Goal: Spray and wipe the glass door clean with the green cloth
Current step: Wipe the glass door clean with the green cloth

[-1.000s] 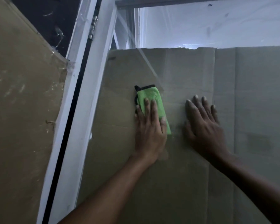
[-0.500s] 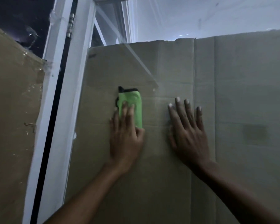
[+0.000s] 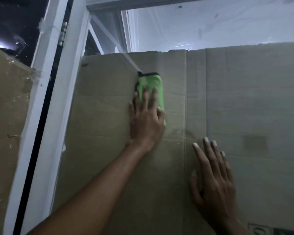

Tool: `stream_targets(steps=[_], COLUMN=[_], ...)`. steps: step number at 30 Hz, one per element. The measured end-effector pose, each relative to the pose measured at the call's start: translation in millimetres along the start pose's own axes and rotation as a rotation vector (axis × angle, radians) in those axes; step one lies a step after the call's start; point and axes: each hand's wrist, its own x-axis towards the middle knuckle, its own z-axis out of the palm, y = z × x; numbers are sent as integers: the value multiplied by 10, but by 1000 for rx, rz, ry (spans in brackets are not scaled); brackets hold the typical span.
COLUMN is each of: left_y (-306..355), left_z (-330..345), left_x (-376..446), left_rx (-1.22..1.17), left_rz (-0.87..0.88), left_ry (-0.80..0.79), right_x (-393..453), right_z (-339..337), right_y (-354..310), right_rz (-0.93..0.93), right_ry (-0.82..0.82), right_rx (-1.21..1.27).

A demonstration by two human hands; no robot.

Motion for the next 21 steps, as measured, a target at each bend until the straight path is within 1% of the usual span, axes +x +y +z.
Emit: stream_targets(steps=[1,2,3,6,7,8,11,14,15,17,18,19,20,21], left_y=[2,33,103,432,504,528,329,-61,-167,-269,-252,-201,-119,-15], left_z=[-20,1,48,253,294,308,262,151,122,41,7,-21,-25,-7], left_x=[79,70,-20,-666,-917,-1137,-1560,-1572,-1497,-1307,-1230,-1188,-1203,-1267], left_rx=[2,12,23,35,33,29,58,116,119,82,53,25,5,-6], left_rz=[-45,-37,29,372,442,470,427,365,301,99,0,-63,-70,-16], left_ry=[19,29,31,-42,-71,-85,-88,-98,-87,-53,-42,-43,-49,-61], right_x=[-21,-47,-75,-178,-217,-260,-449,-638,-672,-683,-678,-665,-661,-656], right_z=[-39,-78,-104,-156,-165,-167,-158,-109,-92,-57,-47,-39,-40,-44], right_y=[51,97,133,220,244,274,414,572,601,597,581,557,543,540], right_rz=[28,56,78,115,123,130,117,56,44,54,67,80,87,87], right_ry=[11,19,23,8,0,-8,-69,-138,-145,-143,-138,-136,-140,-147], right_rx=[0,6,13,-6,-24,-46,-135,-225,-245,-268,-275,-277,-275,-275])
